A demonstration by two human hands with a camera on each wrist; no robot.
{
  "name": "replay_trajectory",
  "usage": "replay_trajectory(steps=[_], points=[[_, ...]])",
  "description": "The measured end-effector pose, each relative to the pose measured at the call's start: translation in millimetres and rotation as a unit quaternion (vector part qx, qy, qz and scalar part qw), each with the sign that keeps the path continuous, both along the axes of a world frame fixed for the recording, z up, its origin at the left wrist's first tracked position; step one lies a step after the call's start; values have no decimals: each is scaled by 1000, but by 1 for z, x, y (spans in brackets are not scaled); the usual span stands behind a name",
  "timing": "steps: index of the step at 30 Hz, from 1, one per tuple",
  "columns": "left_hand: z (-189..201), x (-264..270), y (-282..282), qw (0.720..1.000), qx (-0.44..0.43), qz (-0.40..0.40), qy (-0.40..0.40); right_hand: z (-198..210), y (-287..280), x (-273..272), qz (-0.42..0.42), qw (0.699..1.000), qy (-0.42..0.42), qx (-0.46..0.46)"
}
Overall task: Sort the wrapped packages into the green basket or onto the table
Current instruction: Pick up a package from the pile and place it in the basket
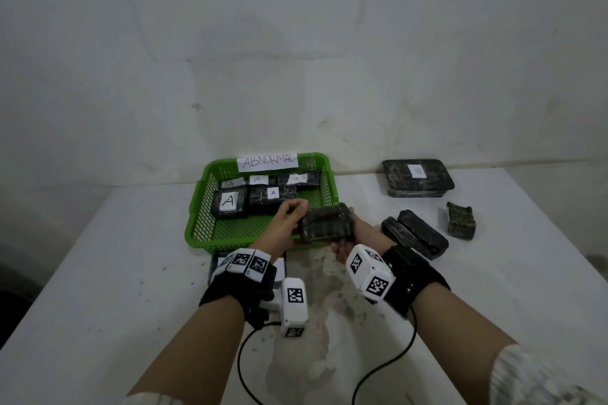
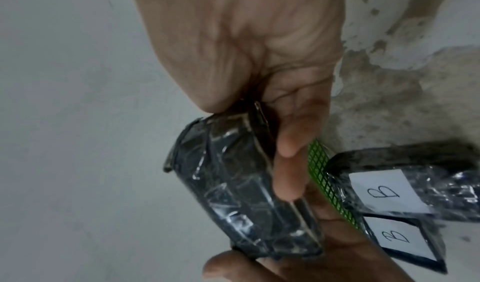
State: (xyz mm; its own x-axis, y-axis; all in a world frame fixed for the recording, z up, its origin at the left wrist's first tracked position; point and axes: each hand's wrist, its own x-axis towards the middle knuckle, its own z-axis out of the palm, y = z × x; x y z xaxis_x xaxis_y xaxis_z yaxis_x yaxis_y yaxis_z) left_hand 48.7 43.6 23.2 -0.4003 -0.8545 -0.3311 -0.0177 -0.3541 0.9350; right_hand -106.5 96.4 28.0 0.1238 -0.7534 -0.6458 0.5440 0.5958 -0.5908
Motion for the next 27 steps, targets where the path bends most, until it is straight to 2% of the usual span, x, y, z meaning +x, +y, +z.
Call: replay_trajectory(steps=[5,7,10,13,15,17,19,23,27], points=[[-1,11,-7,995,86,40,3,-4,-4,12,76,979,168,-87],[-2,17,-8,992,118,38,8,-6,-5,19,50,974,146,-168],[-3,29,-9,990,136,25,-1,-7,-7,25,-15,970,48,-238],[-3,38,-9,991,136,8,-9,-8,-13,29,-42,969,57,-236],[2,43,-6,992,108,-25,-58,-9,-18,34,-69,972,75,-210],[7,47,-6,989,59,-52,-126,-13,-21,37,-69,971,129,-188],[7,49,-9,988,5,-41,-151,-16,-24,41,-40,967,183,-175],[6,50,-16,990,-35,-56,-126,-17,-30,49,19,958,224,-180],[5,50,-24,994,15,-62,-88,-13,-39,51,-6,963,206,-172]])
